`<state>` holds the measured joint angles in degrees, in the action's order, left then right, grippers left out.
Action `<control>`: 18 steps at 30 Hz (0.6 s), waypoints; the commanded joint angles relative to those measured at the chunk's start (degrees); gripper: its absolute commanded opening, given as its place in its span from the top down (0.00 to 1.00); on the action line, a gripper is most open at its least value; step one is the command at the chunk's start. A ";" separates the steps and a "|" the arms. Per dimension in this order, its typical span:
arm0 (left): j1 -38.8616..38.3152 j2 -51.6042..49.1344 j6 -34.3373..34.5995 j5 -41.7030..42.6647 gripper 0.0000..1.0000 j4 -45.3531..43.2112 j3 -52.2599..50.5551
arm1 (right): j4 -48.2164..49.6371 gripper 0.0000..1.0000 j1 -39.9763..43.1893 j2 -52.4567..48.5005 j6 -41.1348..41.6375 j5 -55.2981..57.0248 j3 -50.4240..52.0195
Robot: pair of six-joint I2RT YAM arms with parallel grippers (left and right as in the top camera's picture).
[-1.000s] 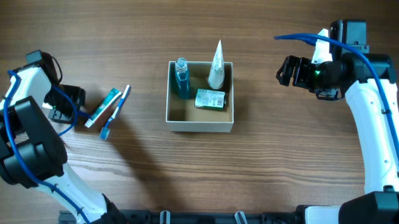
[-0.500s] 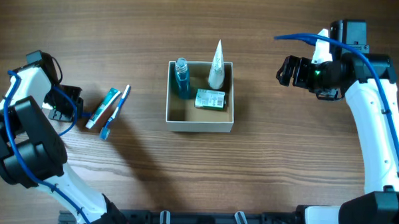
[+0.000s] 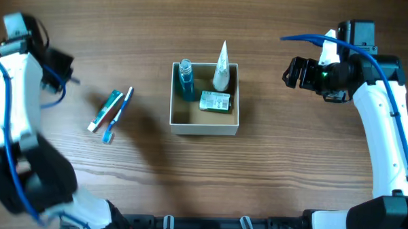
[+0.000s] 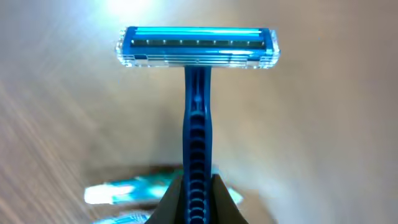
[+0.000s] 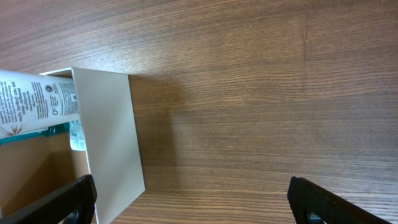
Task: Pack container
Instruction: 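Grasp the blue razor with the left gripper and lift it, then lower the razor into the box and open the left gripper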
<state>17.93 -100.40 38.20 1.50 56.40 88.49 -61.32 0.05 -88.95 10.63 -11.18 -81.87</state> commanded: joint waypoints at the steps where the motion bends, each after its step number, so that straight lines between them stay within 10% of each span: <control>1: -11.85 12.28 -20.11 0.98 0.96 -1.70 1.64 | 0.37 0.00 0.02 -0.33 -0.66 -0.90 0.13; 12: -48.57 14.60 -64.04 0.96 0.96 -1.53 1.64 | 0.52 0.00 0.02 -0.33 -1.64 -0.85 0.13; 18: -53.09 7.19 -69.77 -0.07 0.96 -1.25 1.64 | 0.15 0.00 2.58 -0.31 11.15 13.62 0.13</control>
<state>-34.50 -89.67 -25.54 2.17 54.76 90.17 -61.12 0.23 -88.95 13.96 -5.19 -81.87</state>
